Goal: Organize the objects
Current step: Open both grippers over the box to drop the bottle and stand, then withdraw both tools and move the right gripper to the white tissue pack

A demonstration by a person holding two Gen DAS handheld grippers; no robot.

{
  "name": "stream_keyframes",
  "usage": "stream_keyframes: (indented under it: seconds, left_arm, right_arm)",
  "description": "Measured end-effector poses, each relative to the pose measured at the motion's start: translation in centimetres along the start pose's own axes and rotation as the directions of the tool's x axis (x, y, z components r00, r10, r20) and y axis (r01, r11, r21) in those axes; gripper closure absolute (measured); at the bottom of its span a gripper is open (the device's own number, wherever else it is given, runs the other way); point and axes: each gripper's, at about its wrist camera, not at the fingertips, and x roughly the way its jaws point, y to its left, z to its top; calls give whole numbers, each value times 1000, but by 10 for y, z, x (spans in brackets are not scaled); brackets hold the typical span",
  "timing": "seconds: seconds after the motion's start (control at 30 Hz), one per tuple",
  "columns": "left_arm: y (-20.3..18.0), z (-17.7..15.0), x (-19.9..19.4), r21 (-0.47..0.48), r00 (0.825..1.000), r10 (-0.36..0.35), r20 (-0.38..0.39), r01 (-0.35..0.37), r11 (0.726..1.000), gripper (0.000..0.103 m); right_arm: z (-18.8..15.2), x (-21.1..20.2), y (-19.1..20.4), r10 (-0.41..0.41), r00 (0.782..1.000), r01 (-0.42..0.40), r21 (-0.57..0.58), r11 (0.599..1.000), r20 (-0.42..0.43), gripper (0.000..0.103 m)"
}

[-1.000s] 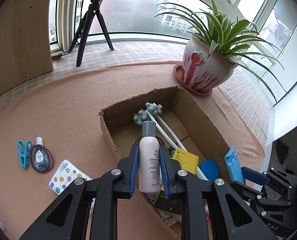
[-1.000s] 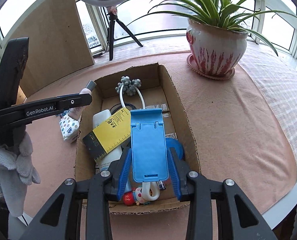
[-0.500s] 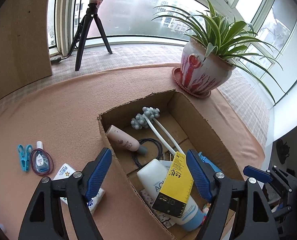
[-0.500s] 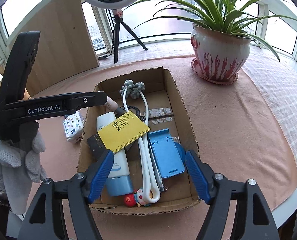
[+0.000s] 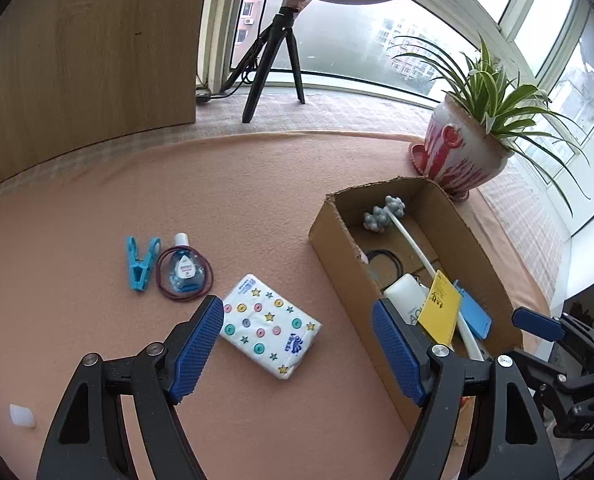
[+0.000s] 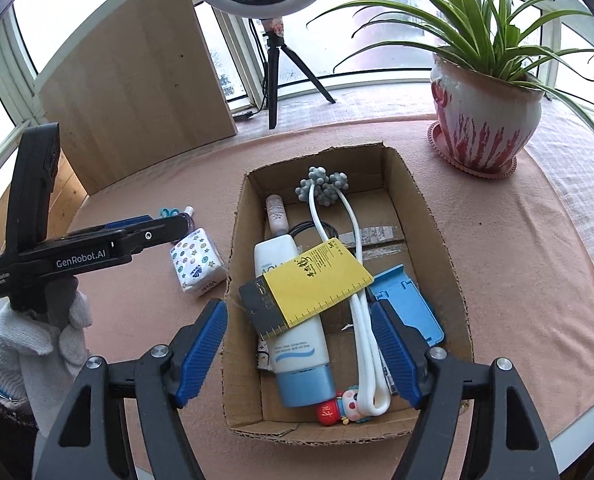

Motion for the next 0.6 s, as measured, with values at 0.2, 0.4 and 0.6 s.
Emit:
stream_keyframes:
  seconds: [0.2,0.4,0.6]
  left_arm:
    - [51,-30,-18,-64,998,55,-30,-57,996,23]
    - [89,-57,-38,-119,996,77,-41,-81,990,23]
    - [119,-77,-59,-171,996,77,-39,-83,982,23]
  right_arm:
    - [17,14,31,79,997,-80,-45,996,-23,32]
    - [38,42,69,152,985,-160,-103,982,-80,32]
    - [54,82,101,227,958,-247,-100,964,-177,32]
